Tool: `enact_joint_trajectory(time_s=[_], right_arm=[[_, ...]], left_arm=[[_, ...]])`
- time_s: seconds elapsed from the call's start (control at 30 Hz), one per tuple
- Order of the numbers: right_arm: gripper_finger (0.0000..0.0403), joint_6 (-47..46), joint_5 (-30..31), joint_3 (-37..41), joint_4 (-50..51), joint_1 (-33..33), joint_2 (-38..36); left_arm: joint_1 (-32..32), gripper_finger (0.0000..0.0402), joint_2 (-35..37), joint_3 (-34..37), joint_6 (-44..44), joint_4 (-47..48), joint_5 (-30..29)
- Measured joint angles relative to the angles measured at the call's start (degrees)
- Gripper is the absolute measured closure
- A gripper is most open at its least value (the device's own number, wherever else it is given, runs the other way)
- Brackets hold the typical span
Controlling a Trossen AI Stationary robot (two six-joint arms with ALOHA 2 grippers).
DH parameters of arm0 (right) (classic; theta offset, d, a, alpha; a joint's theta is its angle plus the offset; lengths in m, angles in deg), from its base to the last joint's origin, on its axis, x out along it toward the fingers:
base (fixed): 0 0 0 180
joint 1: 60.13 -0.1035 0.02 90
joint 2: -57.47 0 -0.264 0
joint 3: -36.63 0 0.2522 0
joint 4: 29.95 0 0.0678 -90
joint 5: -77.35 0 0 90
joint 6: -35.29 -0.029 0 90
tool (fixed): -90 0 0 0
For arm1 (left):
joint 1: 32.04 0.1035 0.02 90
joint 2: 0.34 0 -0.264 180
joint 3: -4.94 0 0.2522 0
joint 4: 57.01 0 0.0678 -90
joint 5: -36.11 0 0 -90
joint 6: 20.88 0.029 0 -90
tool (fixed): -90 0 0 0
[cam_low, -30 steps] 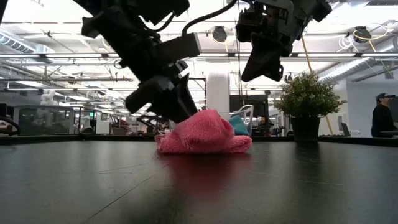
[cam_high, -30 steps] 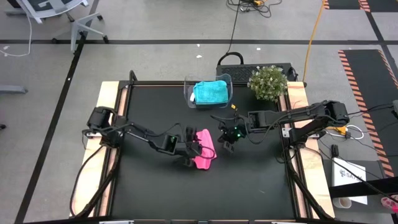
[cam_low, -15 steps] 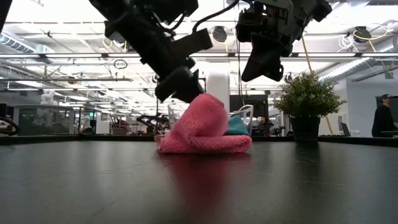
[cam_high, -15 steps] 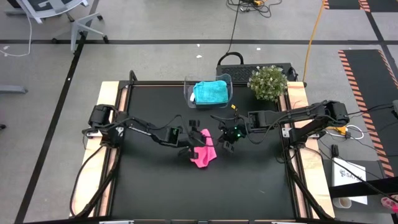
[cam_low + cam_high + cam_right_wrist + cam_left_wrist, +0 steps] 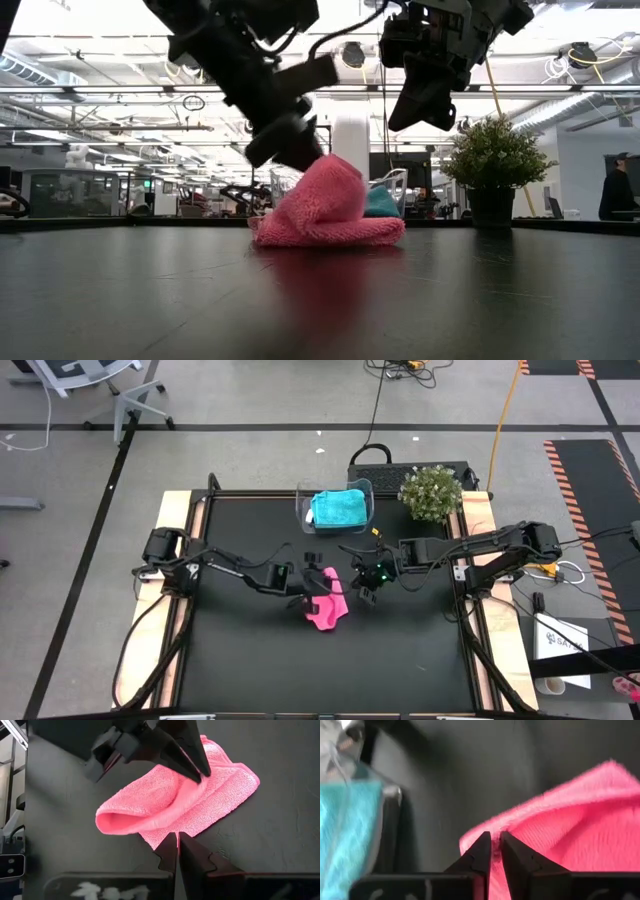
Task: Fold microfiber towels
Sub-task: Fold the pink microfiber cloth
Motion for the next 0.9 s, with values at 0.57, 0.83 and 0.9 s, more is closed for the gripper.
enact_joint_trajectory(time_s=[0.57, 0.83, 0.9], right_arm=[[0.0392, -5.6, -3.4, 0.0, 0.0, -2.1, 0.0], [0.0392, -6.1, -3.4, 0.0, -0.3, -2.8, 0.0], [0.0392, -6.8, -4.1, 0.0, -1.0, -2.8, 0.0]], left_arm=[[5.5, 0.0382, 0.0, -4.2, 2.4, -7.9, 6.8], [6.9, 0.0344, 0.0, -4.2, 1.7, -8.4, 13.1], [7.0, 0.034, 0.0, -4.2, 1.0, -8.5, 13.1]])
